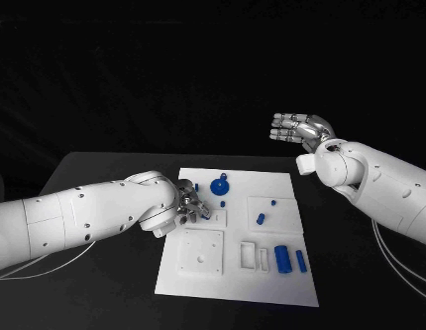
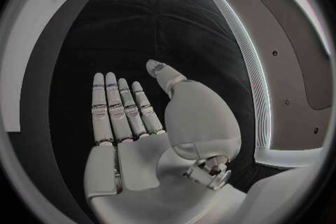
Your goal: Assemble the parts on the task board
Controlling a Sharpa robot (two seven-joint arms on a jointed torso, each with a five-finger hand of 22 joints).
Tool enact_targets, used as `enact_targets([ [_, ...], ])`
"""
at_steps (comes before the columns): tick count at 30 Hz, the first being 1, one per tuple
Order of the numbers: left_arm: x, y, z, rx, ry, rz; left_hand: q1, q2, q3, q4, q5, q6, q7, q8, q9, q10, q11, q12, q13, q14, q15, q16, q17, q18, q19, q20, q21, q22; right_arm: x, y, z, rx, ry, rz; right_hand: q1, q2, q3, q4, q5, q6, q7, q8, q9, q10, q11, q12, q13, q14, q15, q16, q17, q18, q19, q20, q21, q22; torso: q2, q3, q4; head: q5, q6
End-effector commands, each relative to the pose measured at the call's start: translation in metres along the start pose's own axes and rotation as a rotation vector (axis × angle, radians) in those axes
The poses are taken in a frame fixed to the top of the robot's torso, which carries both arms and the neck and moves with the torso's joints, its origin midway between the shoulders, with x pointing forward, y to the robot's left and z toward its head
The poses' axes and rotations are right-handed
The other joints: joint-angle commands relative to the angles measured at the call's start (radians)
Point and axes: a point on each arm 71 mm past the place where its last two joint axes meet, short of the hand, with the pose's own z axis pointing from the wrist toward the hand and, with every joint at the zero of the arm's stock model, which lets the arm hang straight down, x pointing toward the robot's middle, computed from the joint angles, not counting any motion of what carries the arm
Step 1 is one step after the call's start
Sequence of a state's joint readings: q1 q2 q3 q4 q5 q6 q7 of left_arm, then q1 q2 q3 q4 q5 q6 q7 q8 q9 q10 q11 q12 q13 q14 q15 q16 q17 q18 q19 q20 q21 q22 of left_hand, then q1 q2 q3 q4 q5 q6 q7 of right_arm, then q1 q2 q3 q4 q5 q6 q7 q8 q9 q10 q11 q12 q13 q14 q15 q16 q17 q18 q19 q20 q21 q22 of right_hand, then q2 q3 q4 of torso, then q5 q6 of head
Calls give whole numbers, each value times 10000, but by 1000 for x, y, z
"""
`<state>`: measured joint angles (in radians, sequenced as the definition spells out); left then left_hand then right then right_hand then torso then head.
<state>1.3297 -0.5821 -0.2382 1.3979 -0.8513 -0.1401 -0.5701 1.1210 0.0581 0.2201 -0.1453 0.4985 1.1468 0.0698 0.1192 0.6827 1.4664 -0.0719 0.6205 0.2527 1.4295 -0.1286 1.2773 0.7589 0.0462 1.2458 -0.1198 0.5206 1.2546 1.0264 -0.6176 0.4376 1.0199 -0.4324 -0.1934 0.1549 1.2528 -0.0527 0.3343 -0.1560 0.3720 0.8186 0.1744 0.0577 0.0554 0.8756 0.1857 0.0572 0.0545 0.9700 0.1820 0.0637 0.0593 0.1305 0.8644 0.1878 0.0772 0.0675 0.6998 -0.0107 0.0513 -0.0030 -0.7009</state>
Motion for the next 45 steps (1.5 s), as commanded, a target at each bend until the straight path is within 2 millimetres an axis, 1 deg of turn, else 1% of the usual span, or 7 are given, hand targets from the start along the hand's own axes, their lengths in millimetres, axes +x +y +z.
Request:
enact_targets([
  [1, 6, 1, 1, -100, 365, 154, -33, 78, 207, -250, 124, 1604, -1108, 49, 3413, 485, -99, 113, -5, 58, 8, 82, 99, -18, 86, -13, -58, 66, 3, 0, 0, -63, 248, -85, -32, -39, -8, -56, 36, -42, 33, -37, -14, -50, 19, -36, -14, -77, 14, -49, -9, -202, -71, 15, -4, -12, -1, -6, 0, 8, -4],
  [18, 4, 1, 3, -97, 229, -31, -178, 160, 215, -395, 224, 1833, -1159, 61, 3507, 494, -121, 449, -126, 94, 42, 408, 513, 116, 190, 143, -291, 461, 5, -3, 0, -3, 402, -177, -66, -40, 154, -231, 122, -26, 24, -36, -13, -61, 20, -37, -15, -134, 21, -53, -12, -200, -95, 22, -6, -13, -1, -10, 8, 13, -11],
  [25, 4, 0, 3, -97, 292, -32, -242, 203, 209, -425, 247, 1962, -1193, 20, 3671, 491, -138, 617, -152, 107, 45, 583, 711, 231, 268, 245, -349, 673, 5, -5, 0, 48, 429, -216, -78, -50, 215, -292, 210, -27, 24, -37, -14, -65, 22, -36, -15, -140, 22, -52, -12, -197, -97, 22, -4, -12, 1, -11, -2, 23, -29],
  [31, 4, -1, 3, -79, 432, -59, -269, 228, 207, -426, 272, 2036, -1212, 24, 3750, 493, -145, 678, -156, 127, 57, 663, 832, 263, 275, 292, -361, 696, 6, -7, -1, 76, 482, -312, 23, -110, 260, -528, 244, -23, 22, -36, -13, -54, 21, -35, -14, -154, 22, -53, -12, -195, -100, 23, -6, -13, -2, 0, 4, 14, -49],
  [32, 4, -1, 3, -75, 448, -61, -269, 228, 207, -426, 272, 2036, -1212, 24, 3750, 493, -145, 678, -156, 127, 57, 663, 832, 263, 275, 292, -361, 696, 6, -7, -1, 77, 487, -325, -6, -66, 231, -666, 242, -19, 21, -36, -13, -63, 23, -36, -15, -158, 21, -52, -12, -194, -96, 23, -4, -13, -4, -1, 5, 14, -48],
  [38, 4, -4, 3, -55, 731, -59, -348, 286, 218, -475, 287, 2186, -1238, -71, 3955, 490, -143, 754, -191, 128, 81, 748, 913, 376, 267, 422, -353, 711, 7, -8, -1, 106, 530, -406, 68, -65, 237, -763, 251, -11, 27, -36, -13, -63, 23, -37, -15, -191, 23, -56, -15, -192, -103, 24, -7, -13, 2, 1, 4, 25, -59],
  [45, 3, -7, 3, -77, 1111, -36, -375, 338, 263, -522, 368, 2221, -1239, -149, 4025, 490, -150, 772, -198, 135, 89, 770, 936, 408, 257, 452, -339, 712, 8, -10, -1, 137, 576, -495, 69, -66, 241, -819, 282, 18, 23, -33, -11, -61, 26, -37, -15, -198, 24, -56, -15, -189, -104, 25, -7, -13, 3, -6, 0, 35, -63],
])
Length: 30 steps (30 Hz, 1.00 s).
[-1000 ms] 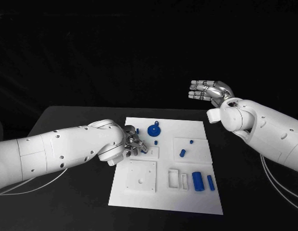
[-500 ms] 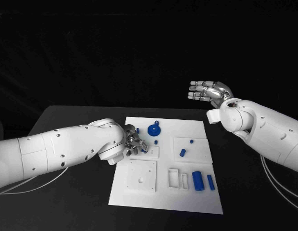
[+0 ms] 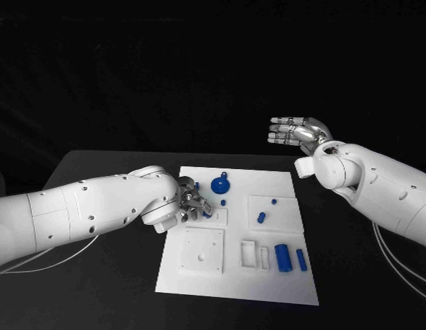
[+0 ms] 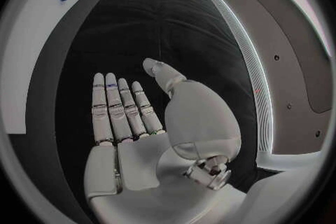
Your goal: Assemble the parts on the task board
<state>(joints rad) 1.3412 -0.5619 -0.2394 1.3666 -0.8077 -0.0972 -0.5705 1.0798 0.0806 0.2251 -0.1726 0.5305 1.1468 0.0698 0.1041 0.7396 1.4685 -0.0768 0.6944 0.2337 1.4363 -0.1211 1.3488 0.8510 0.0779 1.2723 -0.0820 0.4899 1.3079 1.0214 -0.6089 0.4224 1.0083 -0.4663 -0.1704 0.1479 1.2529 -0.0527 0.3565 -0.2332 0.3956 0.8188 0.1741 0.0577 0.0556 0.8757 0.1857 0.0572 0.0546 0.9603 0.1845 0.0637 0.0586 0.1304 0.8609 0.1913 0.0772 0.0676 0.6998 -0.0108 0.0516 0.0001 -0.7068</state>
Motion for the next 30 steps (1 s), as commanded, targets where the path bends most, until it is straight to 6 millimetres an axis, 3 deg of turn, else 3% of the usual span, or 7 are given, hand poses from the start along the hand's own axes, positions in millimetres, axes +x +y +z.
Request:
enact_targets([
  [1, 6, -4, 0, 7, 740, 82, -9, 121, 258, -296, 67, 2227, -1242, -24, 3507, 468, -106, 52, -4, 59, 13, 72, 32, 113, -12, 91, -18, 180, 3, -1, 0, -57, 258, -154, 69, -66, 19, -47, 46, 16, 26, -33, -13, -62, 25, -37, -16, -101, -2, -56, -8, -188, -69, -11, -7, -13, 3, -5, -3, 4, -4],
  [15, -3, -14, 1, 37, 837, 561, -72, 152, 352, -391, 213, 2242, -1242, -54, 3607, 469, -109, 80, -2, 67, 22, 121, 107, 134, -27, 110, 21, 181, 5, -5, 0, 22, 341, -226, 71, -67, 21, -79, 57, 12, 25, -37, -14, -66, 26, -38, -16, -102, -1, -56, -8, -187, -70, -10, -7, -13, 11, 7, 3, 43, -17],
  [30, -4, -17, 1, 42, 629, 1408, -114, 195, 418, -434, 197, 2231, -1240, -70, 3679, 469, -110, 94, -16, 70, 23, 137, 136, 164, -42, 143, 48, 179, 6, -6, 0, 50, 367, -244, 19, -34, 21, -131, 103, 69, 12, -33, -12, -74, 25, -37, -16, -113, 3, -55, -8, -186, -78, -6, -8, -13, 0, -7, 11, 48, -61],
])
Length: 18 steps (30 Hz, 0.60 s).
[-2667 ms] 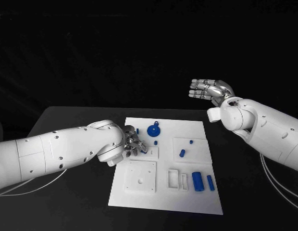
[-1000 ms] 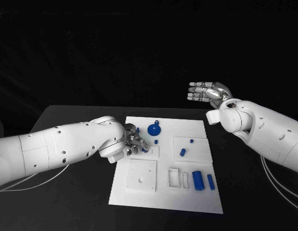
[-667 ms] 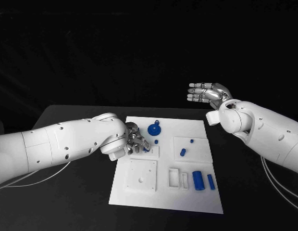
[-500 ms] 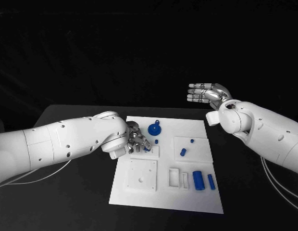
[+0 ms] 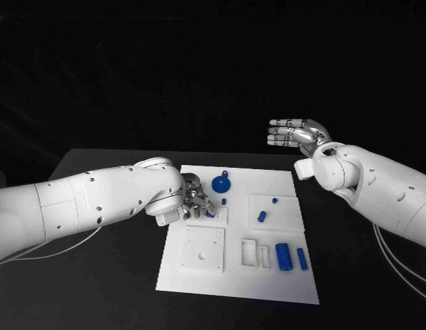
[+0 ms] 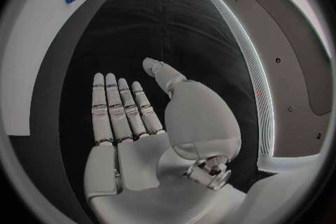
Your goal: Assemble the parts on the task board
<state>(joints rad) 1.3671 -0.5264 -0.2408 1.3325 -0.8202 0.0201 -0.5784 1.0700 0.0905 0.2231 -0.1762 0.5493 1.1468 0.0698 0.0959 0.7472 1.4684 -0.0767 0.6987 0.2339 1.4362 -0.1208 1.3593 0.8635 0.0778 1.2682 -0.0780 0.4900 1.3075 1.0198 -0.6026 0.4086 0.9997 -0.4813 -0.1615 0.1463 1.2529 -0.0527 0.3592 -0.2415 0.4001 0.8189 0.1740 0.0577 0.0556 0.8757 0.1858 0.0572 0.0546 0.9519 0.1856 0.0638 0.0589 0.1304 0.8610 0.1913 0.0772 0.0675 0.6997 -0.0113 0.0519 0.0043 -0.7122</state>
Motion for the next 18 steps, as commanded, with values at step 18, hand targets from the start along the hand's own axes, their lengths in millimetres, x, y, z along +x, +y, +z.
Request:
enact_targets([
  [18, -5, 2, 0, -95, -406, 686, -26, 123, 425, -362, -66, 2213, -1239, 7, 3659, 469, -109, 57, -46, 69, 20, 20, -11, 209, -5, 145, 55, 180, 3, -2, 0, -22, 263, -47, -20, -28, -22, -34, 102, 80, 12, -31, -11, -86, 26, -38, -17, -55, -9, -57, -12, -189, -86, -4, -9, -13, 2, -17, -4, 19, -6],
])
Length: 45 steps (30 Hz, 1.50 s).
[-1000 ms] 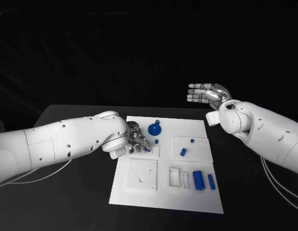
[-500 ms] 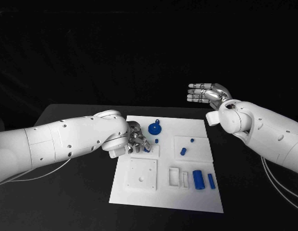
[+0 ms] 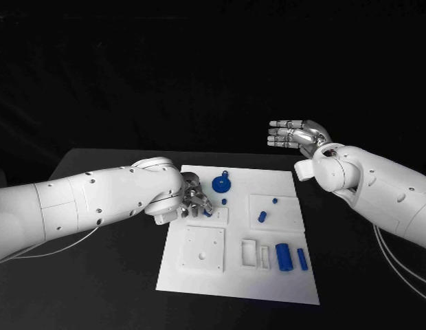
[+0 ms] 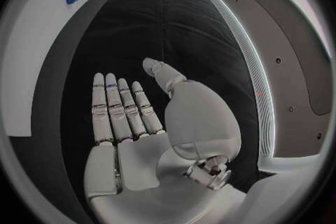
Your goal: Assemble the parts on the task board
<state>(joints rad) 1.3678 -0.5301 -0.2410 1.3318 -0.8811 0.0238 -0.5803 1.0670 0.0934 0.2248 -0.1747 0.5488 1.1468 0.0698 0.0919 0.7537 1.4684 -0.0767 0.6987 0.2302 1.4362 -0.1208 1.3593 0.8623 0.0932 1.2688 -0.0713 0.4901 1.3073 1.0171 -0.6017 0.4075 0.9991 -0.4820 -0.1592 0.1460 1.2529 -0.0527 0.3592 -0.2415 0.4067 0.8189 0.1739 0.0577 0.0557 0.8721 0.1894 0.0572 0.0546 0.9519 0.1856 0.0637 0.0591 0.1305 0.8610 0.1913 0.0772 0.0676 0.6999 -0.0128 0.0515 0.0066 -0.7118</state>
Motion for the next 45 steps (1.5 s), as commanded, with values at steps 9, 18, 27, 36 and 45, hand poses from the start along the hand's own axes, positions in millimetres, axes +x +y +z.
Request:
enact_targets([
  [9, 0, 1, 0, -54, 74, 251, 9, 99, 402, -355, -71, 2208, -1237, 40, 3634, 470, -107, 63, -41, 68, 25, 17, -8, 93, -18, 116, 57, 182, 2, -2, 0, -12, 257, -62, -14, -24, -24, -32, 40, 66, 16, -34, -13, -58, -10, -37, -17, -77, -9, -58, -15, -191, -95, -2, -12, -14, 1, 5, 10, -7, -23],
  [18, 1, 1, 0, -59, 210, 286, 11, 107, 404, -352, -101, 2204, -1234, 28, 3646, 470, -104, 64, -58, 63, 31, 5, -19, 107, -30, 132, 54, 181, 2, -3, -1, 15, 278, -67, -14, -24, -24, -32, 40, 66, 16, -34, -13, -58, -10, -37, -17, -77, -9, -58, -15, -191, -95, -2, -12, -14, 0, -4, 8, -7, -36],
  [27, 2, -1, 0, -34, 303, 314, 11, 117, 405, -347, -109, 2199, -1233, 22, 3649, 470, -104, 63, -64, 64, 29, 2, -21, 111, -29, 136, 55, 181, 3, -3, -1, 22, 307, -65, -5, -29, -37, -33, 65, 90, 21, -31, -11, -78, -8, -39, -18, -86, -7, -58, -15, -191, -102, 1, -9, -13, 2, 3, 2, 0, -55],
  [36, 3, -1, 0, -32, 352, 347, 11, 117, 405, -347, -109, 2199, -1233, 22, 3649, 470, -104, 63, -64, 64, 29, 2, -21, 111, -29, 136, 55, 181, 3, -3, -1, 23, 308, -67, -1, -28, -30, -39, 83, 75, 21, -34, -13, -74, -8, -38, -18, -87, -8, -58, -15, -192, -107, 0, -10, -13, 0, 15, -1, 6, -74],
  [45, 4, -3, 1, -16, 427, 474, 14, 112, 396, -346, -135, 2194, -1230, 14, 3661, 470, -98, 56, -80, 62, 32, -10, -23, 128, -40, 157, 48, 180, 3, -4, -1, 35, 305, -65, -1, -28, -30, -39, 83, 75, 21, -34, -13, -74, -8, -38, -18, -87, -8, -58, -15, -192, -107, 0, -10, -13, 8, 28, 0, 8, -88],
])
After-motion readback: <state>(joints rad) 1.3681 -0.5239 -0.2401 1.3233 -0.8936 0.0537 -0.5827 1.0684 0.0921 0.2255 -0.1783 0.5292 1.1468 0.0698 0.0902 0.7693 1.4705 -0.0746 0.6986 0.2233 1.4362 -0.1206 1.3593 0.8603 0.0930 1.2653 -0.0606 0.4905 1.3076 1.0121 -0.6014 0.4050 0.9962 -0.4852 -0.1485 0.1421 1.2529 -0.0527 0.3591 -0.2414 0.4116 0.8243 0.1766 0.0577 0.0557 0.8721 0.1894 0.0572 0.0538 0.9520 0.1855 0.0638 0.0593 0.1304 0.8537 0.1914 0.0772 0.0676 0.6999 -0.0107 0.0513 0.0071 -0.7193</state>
